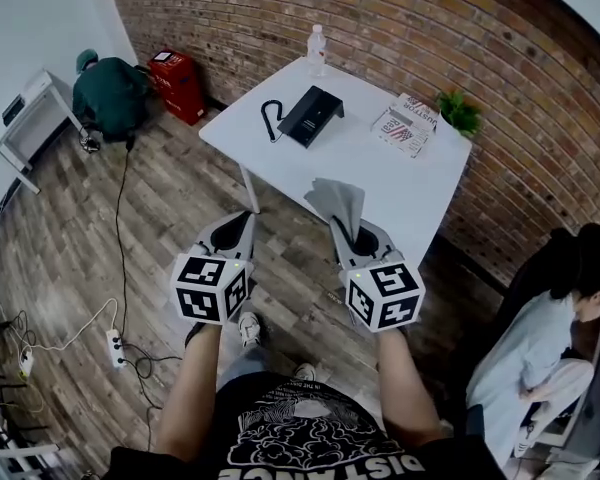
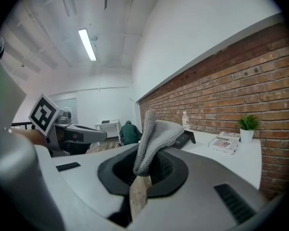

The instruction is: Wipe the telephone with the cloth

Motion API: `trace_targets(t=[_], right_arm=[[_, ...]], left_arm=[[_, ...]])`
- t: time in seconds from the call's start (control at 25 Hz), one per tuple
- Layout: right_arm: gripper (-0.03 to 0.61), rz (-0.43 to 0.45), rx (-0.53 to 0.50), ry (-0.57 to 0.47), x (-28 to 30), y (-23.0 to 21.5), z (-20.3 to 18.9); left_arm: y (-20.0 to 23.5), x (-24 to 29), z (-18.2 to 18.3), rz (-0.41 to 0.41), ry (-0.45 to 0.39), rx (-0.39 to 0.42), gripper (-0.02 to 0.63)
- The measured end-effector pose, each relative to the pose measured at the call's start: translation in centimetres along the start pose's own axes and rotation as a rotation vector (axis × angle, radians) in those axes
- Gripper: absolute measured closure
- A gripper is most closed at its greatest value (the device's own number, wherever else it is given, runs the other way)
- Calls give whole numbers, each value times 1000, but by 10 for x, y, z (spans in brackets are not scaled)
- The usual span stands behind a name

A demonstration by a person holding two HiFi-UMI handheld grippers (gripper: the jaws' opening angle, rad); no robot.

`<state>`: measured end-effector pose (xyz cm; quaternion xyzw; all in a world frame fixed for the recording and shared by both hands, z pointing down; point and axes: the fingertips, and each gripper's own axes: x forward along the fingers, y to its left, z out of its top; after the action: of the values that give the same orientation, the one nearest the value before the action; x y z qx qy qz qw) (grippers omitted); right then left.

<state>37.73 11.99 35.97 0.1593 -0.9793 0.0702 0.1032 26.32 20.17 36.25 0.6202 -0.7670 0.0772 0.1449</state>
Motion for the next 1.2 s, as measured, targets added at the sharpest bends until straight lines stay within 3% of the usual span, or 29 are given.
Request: trace_targets(t=[0.24, 0.88, 1.2], right_arm=[[566, -54, 10, 23, 48, -7, -1], [566, -253, 42, 57, 211, -3, 42], [566, -312, 53, 74, 249, -5, 44]], left_arm=[[41, 38, 4, -54, 6, 2, 607], [206, 144, 41, -229, 42, -1, 607], [246, 174, 41, -277, 56, -19, 607]])
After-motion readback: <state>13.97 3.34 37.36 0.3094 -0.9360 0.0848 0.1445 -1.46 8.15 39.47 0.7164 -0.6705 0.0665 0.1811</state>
